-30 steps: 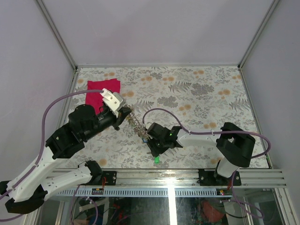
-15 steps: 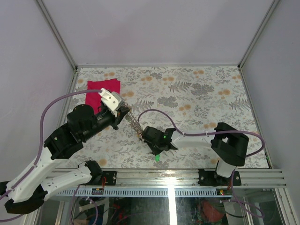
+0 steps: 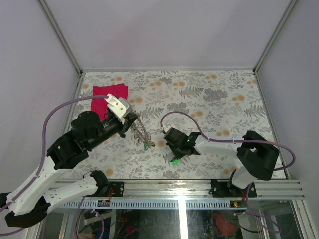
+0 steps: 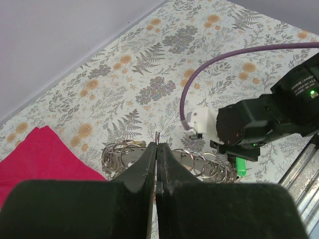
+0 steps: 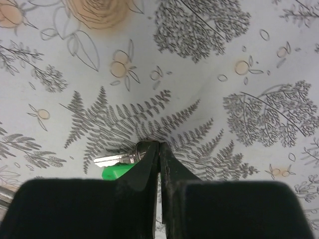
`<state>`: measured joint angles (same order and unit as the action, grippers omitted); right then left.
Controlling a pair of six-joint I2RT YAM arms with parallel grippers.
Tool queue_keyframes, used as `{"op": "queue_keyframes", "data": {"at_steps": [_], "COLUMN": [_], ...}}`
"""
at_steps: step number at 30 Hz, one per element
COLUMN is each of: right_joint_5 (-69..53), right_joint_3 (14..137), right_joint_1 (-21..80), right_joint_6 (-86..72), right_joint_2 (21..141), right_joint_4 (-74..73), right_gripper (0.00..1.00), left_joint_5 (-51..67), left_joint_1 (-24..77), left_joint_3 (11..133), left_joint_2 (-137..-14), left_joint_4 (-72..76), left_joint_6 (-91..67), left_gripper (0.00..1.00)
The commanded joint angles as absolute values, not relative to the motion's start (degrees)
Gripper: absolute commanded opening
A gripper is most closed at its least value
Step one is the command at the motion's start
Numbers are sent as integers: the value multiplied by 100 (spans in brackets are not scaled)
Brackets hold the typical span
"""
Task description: Put the keys on the keyring
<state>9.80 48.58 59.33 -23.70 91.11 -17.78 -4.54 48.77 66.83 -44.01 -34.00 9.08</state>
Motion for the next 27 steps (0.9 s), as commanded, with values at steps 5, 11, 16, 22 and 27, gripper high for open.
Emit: {"op": "queue_keyframes", "data": {"at_steps": [5,11,16,22,27], "right_joint_5": [348,439,227,-106,305], "right_joint_3": [4578,4551,4583,4577,4780], "right_joint_1": [5579,5515,5502,5516,5713], "right_joint_6": [-2399,-2476,-2392,-2183,-2066], "right_joint_2": [8273,8082,8185,8306,8521], "right_joint_4": [-1601,-1803,-2062,-2066,-2269], "right_gripper": [27,40,39,43,46], "left_joint_5": [-479,-440,-417,-371,-356], "left_joint_1": [4896,4896,4892,4896,4898], "left_joint_3": [6910,6912,6893,6864,6864], "left_joint_2": [-4331,-4353,-4375,-4396,-4408], "left_joint_4": [-2976,-2979,-2958,-2920,-2892], "left_joint_6": [961,941,932,925,923], "left_gripper": [0,0,0,0,0]}}
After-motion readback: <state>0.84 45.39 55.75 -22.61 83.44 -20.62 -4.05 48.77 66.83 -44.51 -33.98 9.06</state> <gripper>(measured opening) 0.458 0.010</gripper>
